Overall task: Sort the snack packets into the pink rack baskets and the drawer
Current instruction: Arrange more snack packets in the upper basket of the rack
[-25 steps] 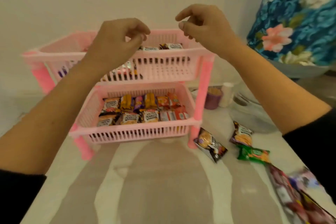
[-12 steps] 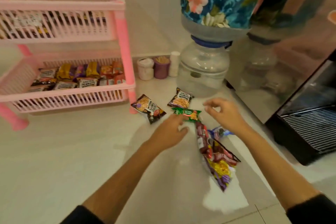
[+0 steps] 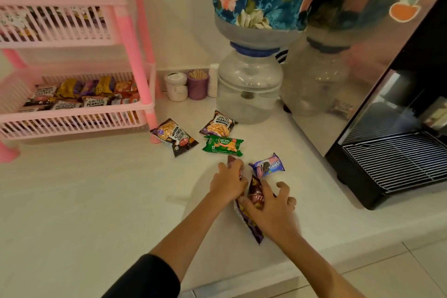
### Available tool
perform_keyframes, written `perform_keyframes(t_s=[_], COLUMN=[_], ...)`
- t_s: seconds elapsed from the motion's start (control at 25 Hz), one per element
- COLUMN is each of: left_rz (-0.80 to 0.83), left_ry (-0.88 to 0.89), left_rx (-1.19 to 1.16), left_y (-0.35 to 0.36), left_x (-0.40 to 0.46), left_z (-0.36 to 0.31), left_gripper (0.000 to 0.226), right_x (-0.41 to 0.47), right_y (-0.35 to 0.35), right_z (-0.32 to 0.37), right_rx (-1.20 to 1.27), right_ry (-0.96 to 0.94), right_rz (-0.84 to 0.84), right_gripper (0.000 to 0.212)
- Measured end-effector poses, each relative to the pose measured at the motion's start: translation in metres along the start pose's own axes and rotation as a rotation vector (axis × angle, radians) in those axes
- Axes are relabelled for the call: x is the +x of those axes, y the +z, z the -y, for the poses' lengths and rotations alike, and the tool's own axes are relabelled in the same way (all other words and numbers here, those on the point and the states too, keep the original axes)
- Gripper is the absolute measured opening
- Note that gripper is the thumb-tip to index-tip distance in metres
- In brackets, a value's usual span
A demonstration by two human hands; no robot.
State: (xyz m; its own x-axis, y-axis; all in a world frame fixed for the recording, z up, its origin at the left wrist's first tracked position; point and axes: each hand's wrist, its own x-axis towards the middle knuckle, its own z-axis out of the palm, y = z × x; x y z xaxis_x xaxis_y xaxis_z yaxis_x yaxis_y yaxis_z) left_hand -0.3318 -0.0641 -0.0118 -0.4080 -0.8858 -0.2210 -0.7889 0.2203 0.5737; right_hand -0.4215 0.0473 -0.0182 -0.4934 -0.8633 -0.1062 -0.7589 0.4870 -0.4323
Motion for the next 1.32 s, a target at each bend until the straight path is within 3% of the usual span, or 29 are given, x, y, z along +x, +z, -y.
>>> perform_keyframes(t_s=[0.16,0.32,0.48,0.6,0.8,0.96,1.04,1.2,1.32], left_rz=[0.032,0.022,-0.006,-0.017,-0.140,-0.262,-0.304,-0.421,-0.481], left_ry=[-0.040,-0.177,-0.310,-0.235,0.088,0.298,0.380,0.413,0.260], left_rx=[-0.170,-0.646,-0.872,-0.957,-1.007,-0.960,-0.917,-0.831,-0.632], left_y=[-0.017,-0.033,-0.051,-0.084,-0.184,-0.290,-0.349,-0.466,-0.527], left_x=[-0.003,-0.014,-0.029,-0.037,-0.058,-0.075,-0.076,-0.052,-0.019], left_z=[0.015,0.046,0.074,0.080,0.079,0.087,0.093,0.103,0.105], left_gripper=[0.042,0.048,0.054,0.058,0.045,0.066,0.064,0.060,0.062], right_x=[0.005,0.004,0.007,0.010,0.024,0.034,0.037,0.060,0.091], right_y=[0.008,0.020,0.022,0.015,-0.024,-0.073,-0.098,-0.142,-0.163], right_z=[0.012,0.017,0.030,0.059,0.147,0.246,0.297,0.393,0.452], right_rx=[0.186,0.465,0.666,0.765,1.015,1.115,1.136,1.160,1.095], right_ry=[0.000,0.003,-0.011,-0.081,-0.286,-0.529,-0.644,-0.724,-0.744], right_rz=[-0.013,-0.087,-0.039,-0.068,-0.141,-0.191,-0.206,-0.343,-0.444], right_gripper=[0.094,0.098,0.077,0.061,0.047,0.040,0.034,0.034,0.037])
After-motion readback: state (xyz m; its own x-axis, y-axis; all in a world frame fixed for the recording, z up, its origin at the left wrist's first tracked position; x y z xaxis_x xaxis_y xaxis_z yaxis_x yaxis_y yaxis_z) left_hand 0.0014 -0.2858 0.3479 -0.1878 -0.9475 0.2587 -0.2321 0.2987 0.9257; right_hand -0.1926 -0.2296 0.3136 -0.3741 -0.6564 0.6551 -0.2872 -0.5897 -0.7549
